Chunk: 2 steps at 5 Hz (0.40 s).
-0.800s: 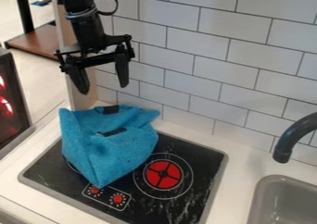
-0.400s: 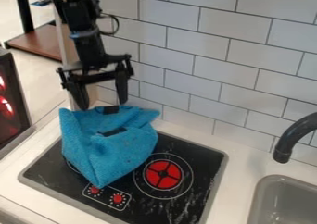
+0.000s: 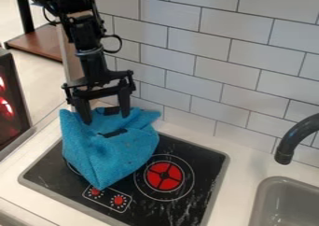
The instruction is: Unfold the cloth from center to bottom right
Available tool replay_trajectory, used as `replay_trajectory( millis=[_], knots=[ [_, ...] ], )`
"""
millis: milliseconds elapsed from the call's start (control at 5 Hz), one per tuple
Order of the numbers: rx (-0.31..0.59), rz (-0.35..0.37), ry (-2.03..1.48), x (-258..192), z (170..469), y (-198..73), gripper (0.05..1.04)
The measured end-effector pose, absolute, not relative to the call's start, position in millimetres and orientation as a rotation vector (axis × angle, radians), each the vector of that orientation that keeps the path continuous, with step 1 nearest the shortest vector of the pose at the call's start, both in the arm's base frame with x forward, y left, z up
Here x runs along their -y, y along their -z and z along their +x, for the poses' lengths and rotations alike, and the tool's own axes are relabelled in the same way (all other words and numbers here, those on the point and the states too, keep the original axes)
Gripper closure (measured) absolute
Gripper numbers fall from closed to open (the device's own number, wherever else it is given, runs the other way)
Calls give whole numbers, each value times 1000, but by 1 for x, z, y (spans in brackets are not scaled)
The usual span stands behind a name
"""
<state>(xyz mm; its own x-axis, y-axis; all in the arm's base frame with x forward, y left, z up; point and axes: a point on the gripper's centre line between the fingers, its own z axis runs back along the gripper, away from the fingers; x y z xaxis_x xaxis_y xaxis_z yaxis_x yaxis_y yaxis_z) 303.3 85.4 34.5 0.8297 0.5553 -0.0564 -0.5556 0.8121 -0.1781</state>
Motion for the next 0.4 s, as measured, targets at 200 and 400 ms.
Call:
replay_trajectory(
  millis=[200,400],
  knots=[
    [-10,-176,-601,-87,310,-21,84],
    [-10,-139,-601,-93,315,-10,84]
  ],
)
